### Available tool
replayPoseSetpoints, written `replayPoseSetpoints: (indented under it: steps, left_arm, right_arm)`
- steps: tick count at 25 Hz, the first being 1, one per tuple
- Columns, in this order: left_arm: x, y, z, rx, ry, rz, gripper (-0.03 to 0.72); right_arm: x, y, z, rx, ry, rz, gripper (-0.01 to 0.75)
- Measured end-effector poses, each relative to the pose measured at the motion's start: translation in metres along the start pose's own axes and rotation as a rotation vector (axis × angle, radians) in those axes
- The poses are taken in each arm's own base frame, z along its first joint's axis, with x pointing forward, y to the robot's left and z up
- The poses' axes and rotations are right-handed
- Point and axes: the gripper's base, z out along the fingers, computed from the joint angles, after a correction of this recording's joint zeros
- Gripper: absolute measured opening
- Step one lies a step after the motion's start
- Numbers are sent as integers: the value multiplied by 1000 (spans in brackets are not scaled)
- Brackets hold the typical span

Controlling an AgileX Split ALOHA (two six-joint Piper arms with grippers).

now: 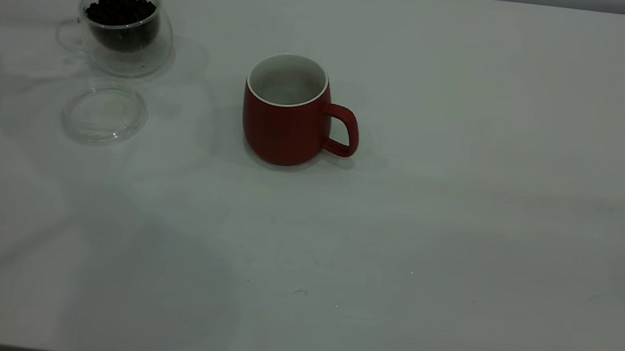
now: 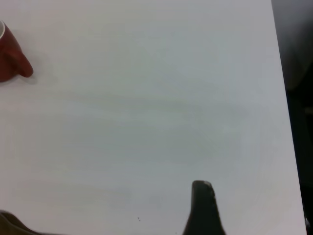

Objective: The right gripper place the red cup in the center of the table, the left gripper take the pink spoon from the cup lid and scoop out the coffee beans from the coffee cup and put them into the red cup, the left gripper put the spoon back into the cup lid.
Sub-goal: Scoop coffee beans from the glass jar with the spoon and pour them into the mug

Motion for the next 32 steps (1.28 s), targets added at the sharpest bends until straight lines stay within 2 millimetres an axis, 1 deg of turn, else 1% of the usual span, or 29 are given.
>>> replayPoseSetpoints:
  steps: [2,4,10,13,18,25,32]
  left_arm:
    - [-9,2,-3,-13,-16,27,124]
    - [-13,6,0,-20,-14,43,124]
    - [-12,24,28,-5,43,70,124]
    - [-14,26,40,5,58,94,124]
    - [-23,28,49,1,55,134,124]
    - [-21,40,58,-13,47,133,124]
    - [-14,47,69,41,54,76,124]
  right_arm:
    - [0,0,0,0,0,0,591]
    - [0,0,0,0,0,0,591]
    - [0,0,0,0,0,0,591]
    - [0,0,0,0,0,0,591]
    - [0,0,0,0,0,0,591]
    - [0,0,0,-1,0,0,591]
    - [0,0,0,-1,0,0,591]
